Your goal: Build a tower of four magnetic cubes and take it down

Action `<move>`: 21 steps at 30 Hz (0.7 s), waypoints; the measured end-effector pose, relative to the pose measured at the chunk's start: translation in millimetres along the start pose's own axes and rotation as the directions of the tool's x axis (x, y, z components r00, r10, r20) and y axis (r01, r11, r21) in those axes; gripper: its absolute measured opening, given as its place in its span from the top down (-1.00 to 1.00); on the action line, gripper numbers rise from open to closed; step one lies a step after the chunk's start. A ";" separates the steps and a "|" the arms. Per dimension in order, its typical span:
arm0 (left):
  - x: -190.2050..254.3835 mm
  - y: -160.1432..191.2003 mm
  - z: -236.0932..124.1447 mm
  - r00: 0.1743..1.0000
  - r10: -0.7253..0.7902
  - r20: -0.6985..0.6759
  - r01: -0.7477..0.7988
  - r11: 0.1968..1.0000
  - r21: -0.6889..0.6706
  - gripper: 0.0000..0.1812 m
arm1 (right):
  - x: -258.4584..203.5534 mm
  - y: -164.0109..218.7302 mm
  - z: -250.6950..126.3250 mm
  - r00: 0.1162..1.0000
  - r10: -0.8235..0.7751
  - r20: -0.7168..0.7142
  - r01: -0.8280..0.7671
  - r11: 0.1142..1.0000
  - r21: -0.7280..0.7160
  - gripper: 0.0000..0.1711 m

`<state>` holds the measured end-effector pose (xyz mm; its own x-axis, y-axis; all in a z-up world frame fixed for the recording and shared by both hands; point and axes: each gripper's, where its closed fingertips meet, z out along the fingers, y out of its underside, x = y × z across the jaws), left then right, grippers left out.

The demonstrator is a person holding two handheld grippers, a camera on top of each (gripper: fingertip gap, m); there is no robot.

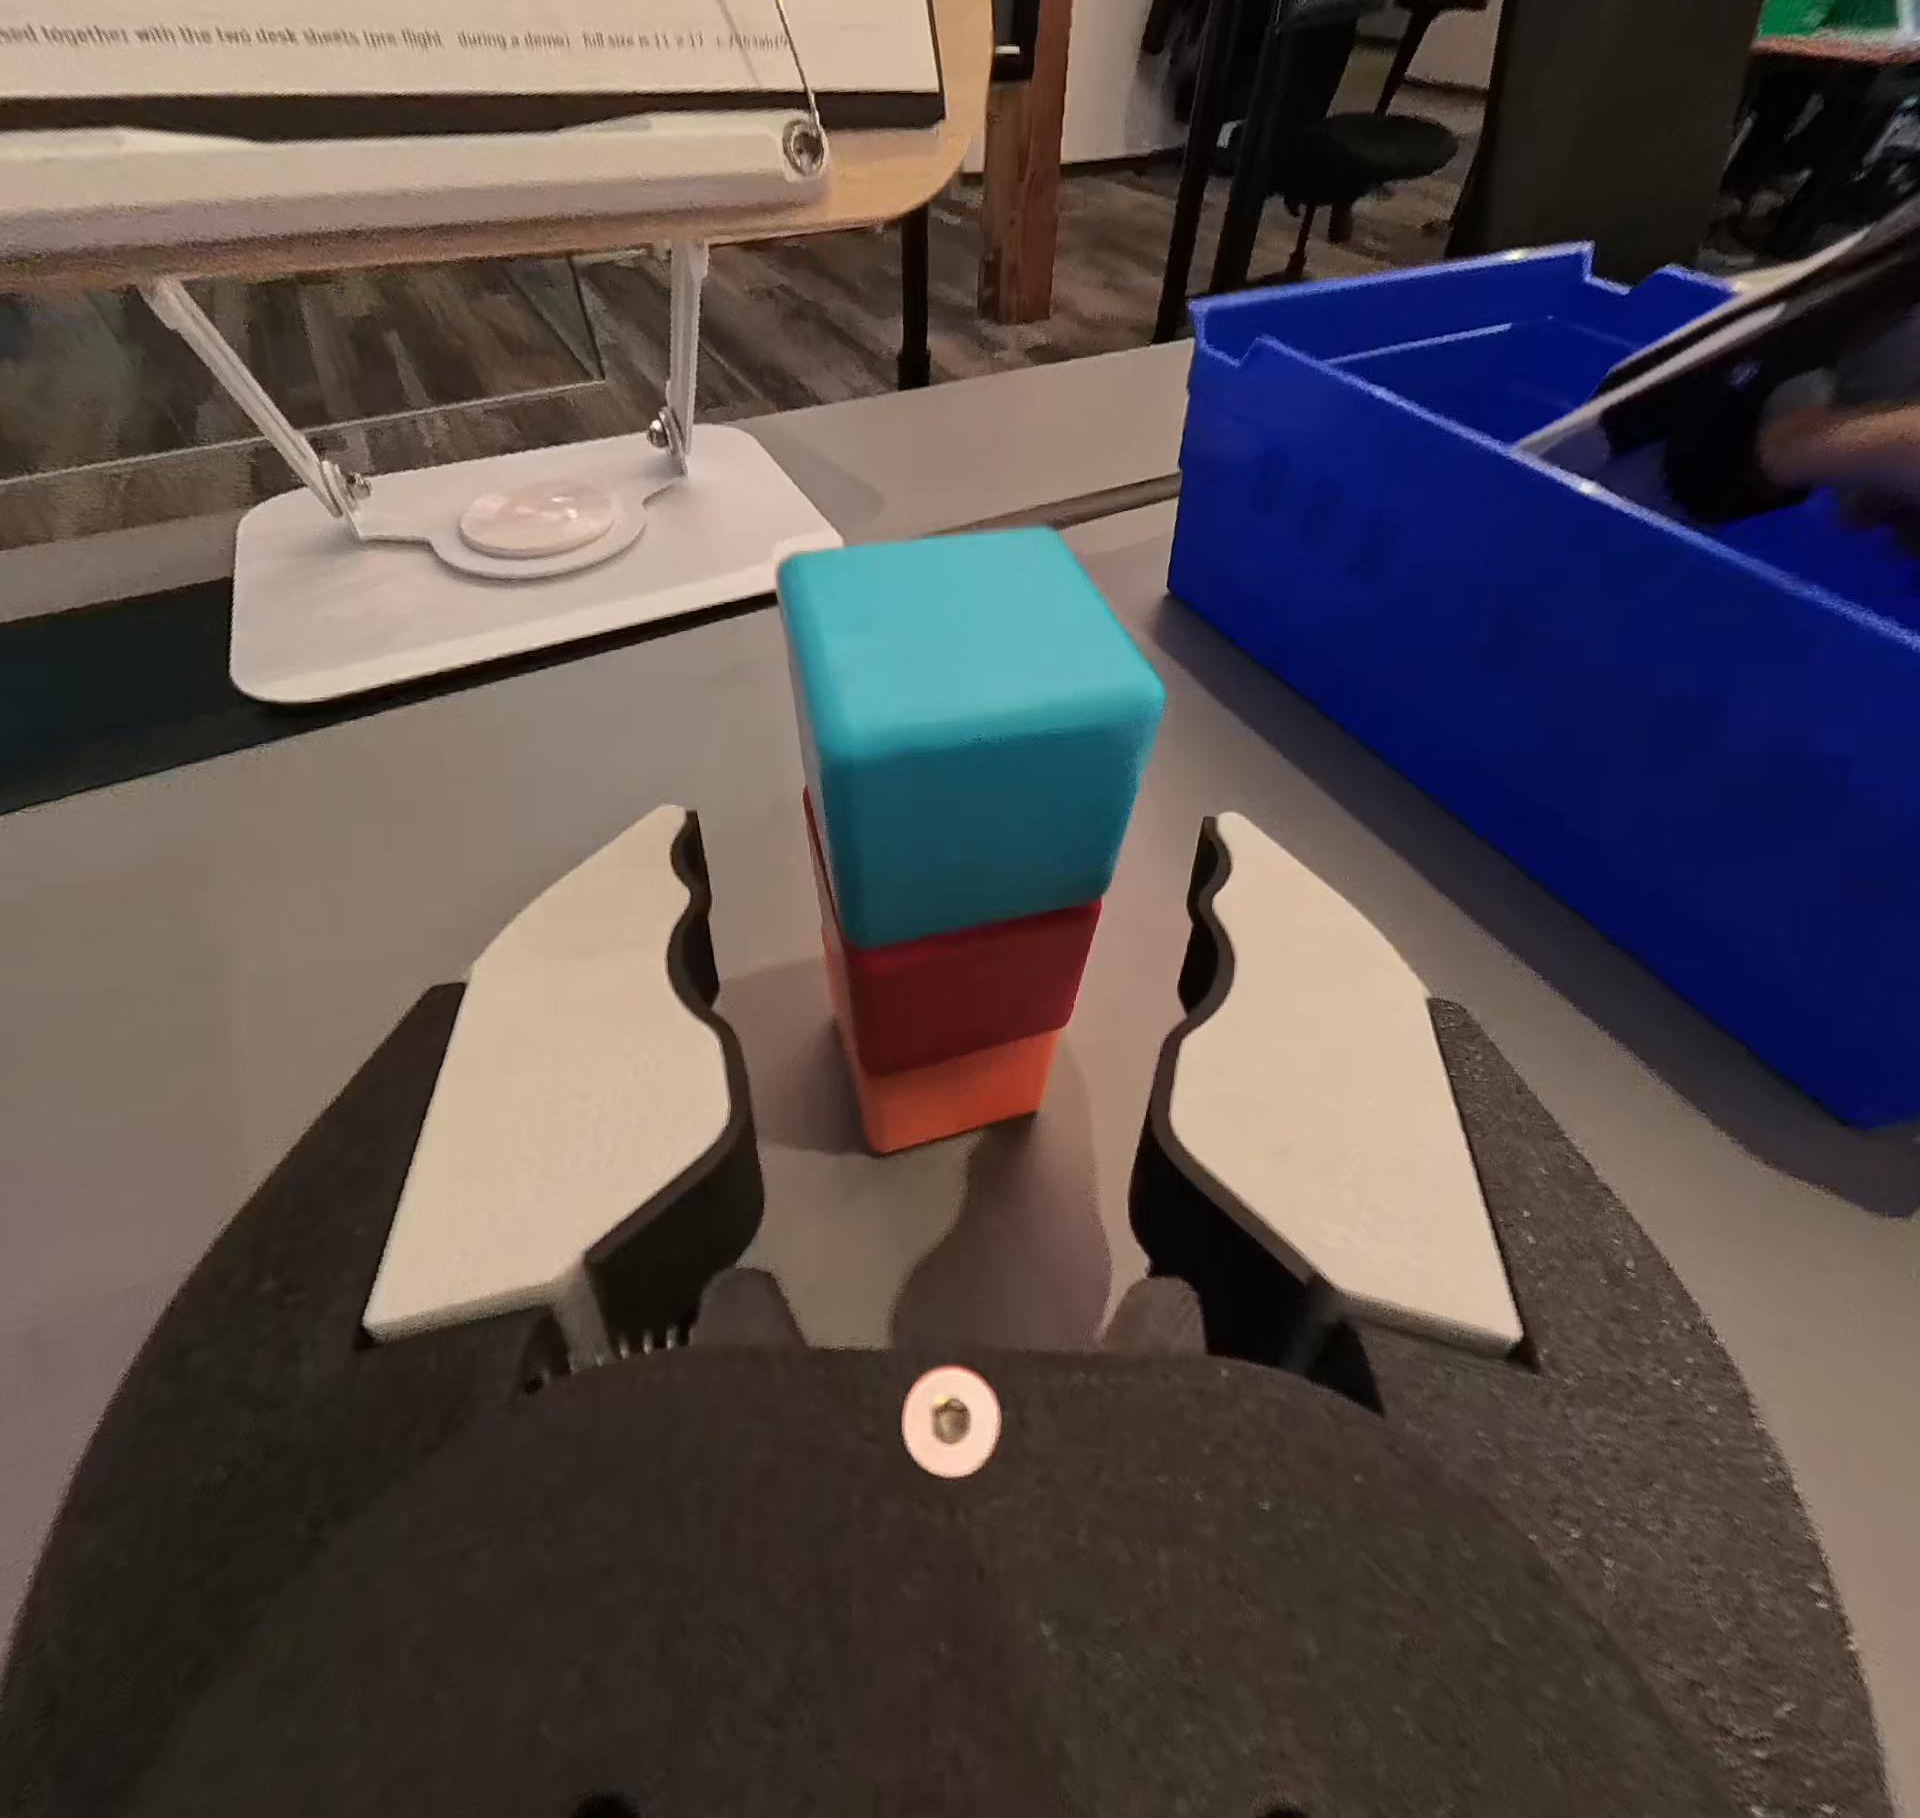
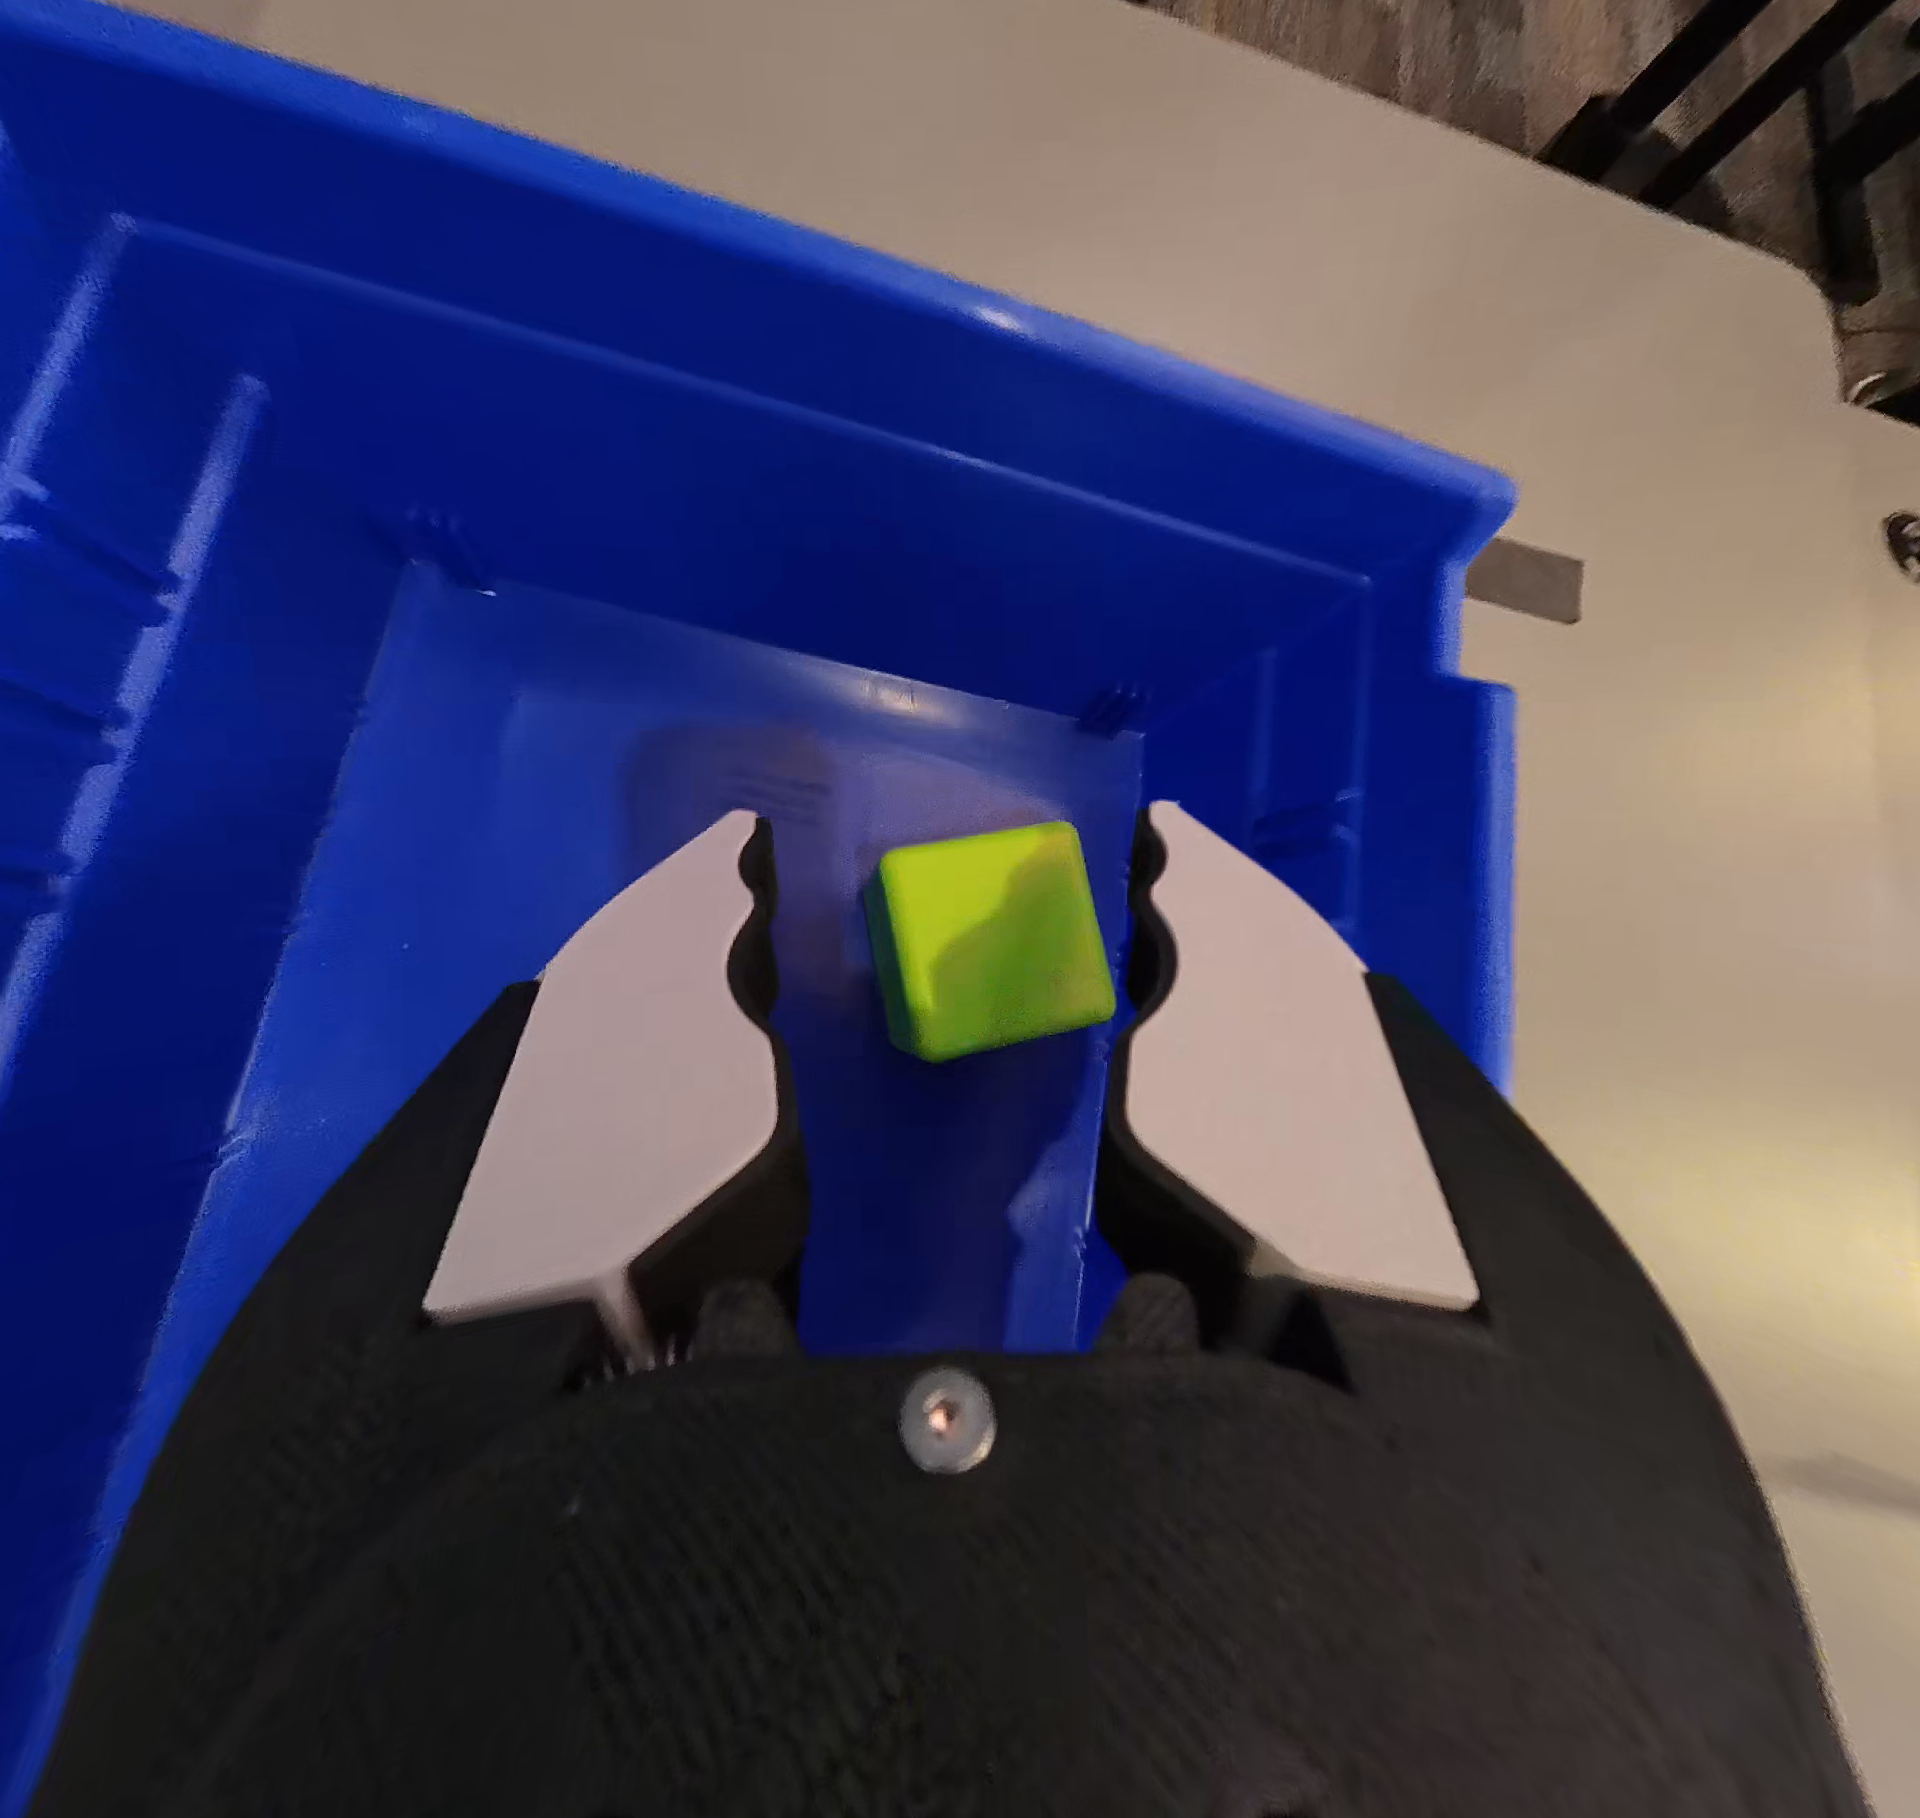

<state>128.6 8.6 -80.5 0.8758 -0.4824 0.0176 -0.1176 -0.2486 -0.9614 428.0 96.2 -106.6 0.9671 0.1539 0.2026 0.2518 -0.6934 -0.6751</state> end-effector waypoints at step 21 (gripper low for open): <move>-8.6 20.3 10.3 0.999 0.031 0.043 -0.027 0.995 -0.091 0.42 | -175.8 -107.3 -160.9 0.870 -0.328 0.368 0.078 0.828 0.555 0.25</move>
<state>123.5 16.3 -103.0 0.8911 -0.4532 -0.0241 -0.1836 -0.3113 -0.9324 225.1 30.3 44.3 0.7720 0.6207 0.1370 0.3041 -0.1715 -0.9371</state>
